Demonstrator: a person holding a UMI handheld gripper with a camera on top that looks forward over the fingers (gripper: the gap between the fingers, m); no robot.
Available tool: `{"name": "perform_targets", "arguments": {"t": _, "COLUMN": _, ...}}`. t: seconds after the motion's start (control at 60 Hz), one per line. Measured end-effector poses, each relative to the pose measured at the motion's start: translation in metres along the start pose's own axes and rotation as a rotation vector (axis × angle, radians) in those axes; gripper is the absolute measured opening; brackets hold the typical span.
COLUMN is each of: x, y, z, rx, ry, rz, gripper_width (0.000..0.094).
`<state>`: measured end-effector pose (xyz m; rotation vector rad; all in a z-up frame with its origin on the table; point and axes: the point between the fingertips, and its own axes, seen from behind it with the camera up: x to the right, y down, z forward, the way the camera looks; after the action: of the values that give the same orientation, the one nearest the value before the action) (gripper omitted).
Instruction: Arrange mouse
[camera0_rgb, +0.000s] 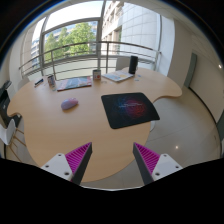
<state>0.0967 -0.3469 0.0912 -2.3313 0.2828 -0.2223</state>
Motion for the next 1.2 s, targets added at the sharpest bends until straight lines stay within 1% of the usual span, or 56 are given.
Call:
{"name": "perform_targets", "arguments": {"t": 0.033, "x": -0.017, "y": 0.006, "z": 0.007, "rx": -0.004, "ry": -0.029, "rz": 0.013, "gripper_width": 0.0847}}
{"name": "perform_targets", "arguments": {"t": 0.083, "x": -0.046, "y": 0.012, "z": 0.024, "rx": 0.017, "ry": -0.068, "rz": 0.038, "gripper_width": 0.0848}}
{"name": "perform_targets", "arguments": {"t": 0.15, "x": -0.079, "y": 0.013, "z": 0.047, "rx": 0.04, "ry": -0.094, "rz": 0.042, "gripper_width": 0.0851}}
{"name": "perform_targets", "arguments": {"t": 0.217, "x": -0.113, "y": 0.0, "z": 0.071, "rx": 0.083, "ry": -0.115, "rz": 0.027, "gripper_width": 0.0848}}
{"name": "perform_targets", "arguments": {"t": 0.367, "x": -0.185, "y": -0.039, "z": 0.127, "rx": 0.134, "ry": -0.16, "rz": -0.005, "gripper_width": 0.085}}
{"name": "perform_targets", "arguments": {"t": 0.467, "x": -0.219, "y": -0.068, "z": 0.168, "rx": 0.149, "ry": -0.163, "rz": -0.009, "gripper_width": 0.0845}}
{"name": "perform_targets", "arguments": {"t": 0.6, "x": -0.24, "y": -0.099, "z": 0.22, "rx": 0.138, "ry": -0.152, "rz": -0.005, "gripper_width": 0.0848}}
{"name": "perform_targets", "arguments": {"t": 0.8, "x": -0.259, "y": -0.132, "z": 0.261, "rx": 0.124, "ry": -0.117, "rz": 0.003, "gripper_width": 0.0844}}
{"name": "perform_targets", "arguments": {"t": 0.85, "x": -0.262, "y": -0.139, "z": 0.268, "rx": 0.118, "ry": -0.115, "rz": 0.01, "gripper_width": 0.0823}}
{"name": "perform_targets", "arguments": {"t": 0.883, "x": -0.262, "y": -0.143, "z": 0.273, "rx": 0.115, "ry": -0.11, "rz": 0.005, "gripper_width": 0.0788}}
{"name": "perform_targets", "arguments": {"t": 0.933, "x": -0.263, "y": -0.149, "z": 0.28, "rx": 0.113, "ry": -0.092, "rz": -0.017, "gripper_width": 0.0709}}
{"name": "perform_targets", "arguments": {"t": 0.983, "x": -0.269, "y": -0.154, "z": 0.284, "rx": 0.116, "ry": -0.102, "rz": -0.023, "gripper_width": 0.0594}}
{"name": "perform_targets", "arguments": {"t": 1.05, "x": -0.272, "y": -0.156, "z": 0.287, "rx": 0.115, "ry": -0.109, "rz": -0.025, "gripper_width": 0.0578}}
{"name": "perform_targets", "arguments": {"t": 1.2, "x": -0.276, "y": -0.159, "z": 0.285, "rx": 0.103, "ry": -0.126, "rz": -0.079, "gripper_width": 0.048}}
